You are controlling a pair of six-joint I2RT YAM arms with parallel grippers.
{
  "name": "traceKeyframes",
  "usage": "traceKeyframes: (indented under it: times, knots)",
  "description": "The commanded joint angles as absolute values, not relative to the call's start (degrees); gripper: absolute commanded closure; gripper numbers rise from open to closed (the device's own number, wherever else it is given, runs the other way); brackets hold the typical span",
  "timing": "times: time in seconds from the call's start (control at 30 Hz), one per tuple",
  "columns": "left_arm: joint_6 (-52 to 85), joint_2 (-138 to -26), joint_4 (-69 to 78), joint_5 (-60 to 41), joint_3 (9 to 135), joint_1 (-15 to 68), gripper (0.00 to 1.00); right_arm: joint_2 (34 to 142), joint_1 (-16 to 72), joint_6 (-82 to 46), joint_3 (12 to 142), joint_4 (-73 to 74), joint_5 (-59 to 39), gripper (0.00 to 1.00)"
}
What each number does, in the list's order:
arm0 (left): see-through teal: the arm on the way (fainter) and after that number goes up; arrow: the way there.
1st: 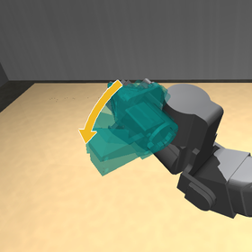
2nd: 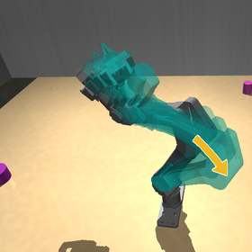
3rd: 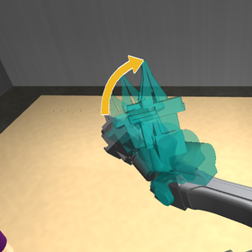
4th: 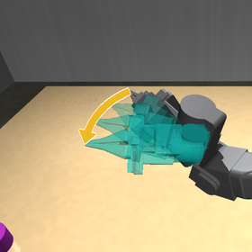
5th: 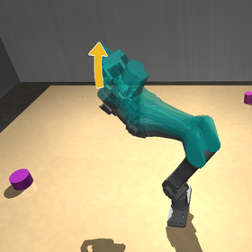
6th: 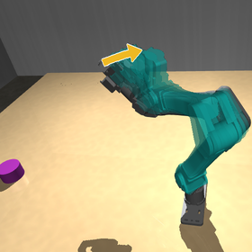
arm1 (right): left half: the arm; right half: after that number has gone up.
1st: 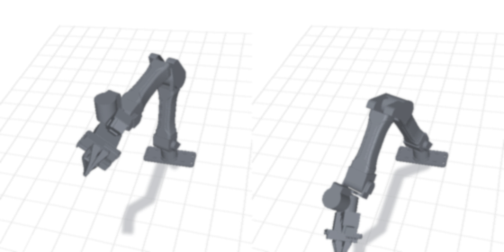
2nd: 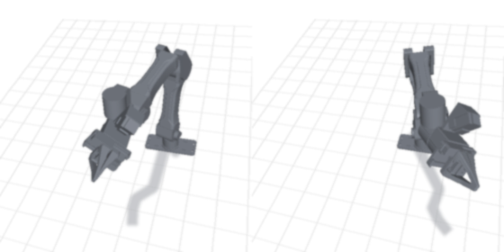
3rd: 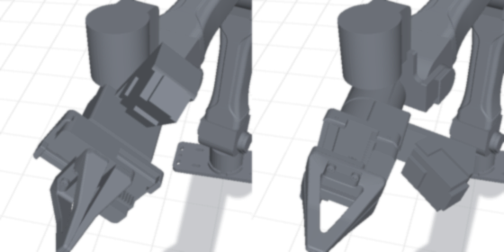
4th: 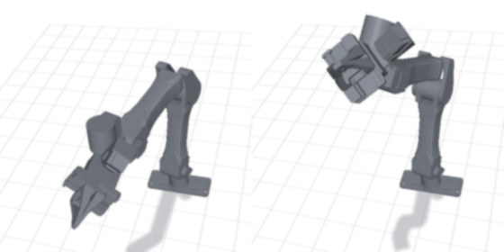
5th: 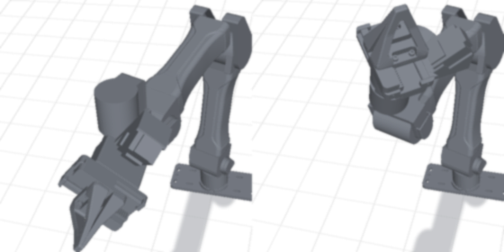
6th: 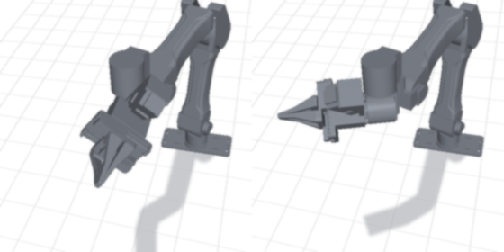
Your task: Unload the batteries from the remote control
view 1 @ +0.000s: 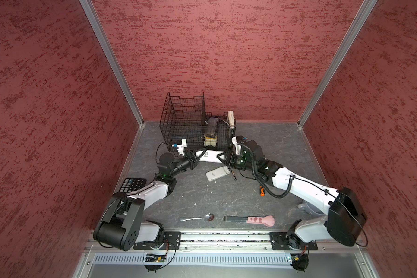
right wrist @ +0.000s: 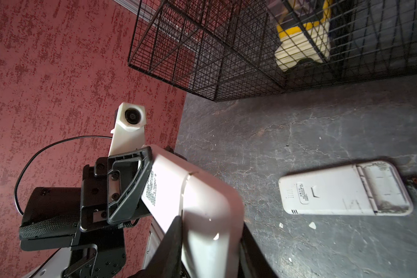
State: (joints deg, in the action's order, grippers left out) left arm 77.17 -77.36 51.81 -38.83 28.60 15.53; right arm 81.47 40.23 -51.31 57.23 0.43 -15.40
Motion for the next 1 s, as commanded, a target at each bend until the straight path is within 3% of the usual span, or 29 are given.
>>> traceKeyframes:
  times: [0.0,0.2,0.5,0.97]
  knots:
    - [78.42,-77.41,55.66,-40.46,29.17,15.42,1.00,80.61,39.49,-49.70,55.46,-0.62,-14.85,0.65]
    - [78.27,-77.26,55.27,-40.25,28.62,15.29,1.00,79.75,38.78,-48.94,54.89,-1.60,-14.46,0.59]
    - [77.61,-76.98,54.42,-40.25,28.50,15.29,1.00,79.02,38.27,-49.04,54.04,-1.58,-14.69,0.64]
    - [75.28,-78.05,53.77,-40.34,27.85,15.28,1.00,78.89,38.14,-50.47,53.96,1.88,-18.99,0.63]
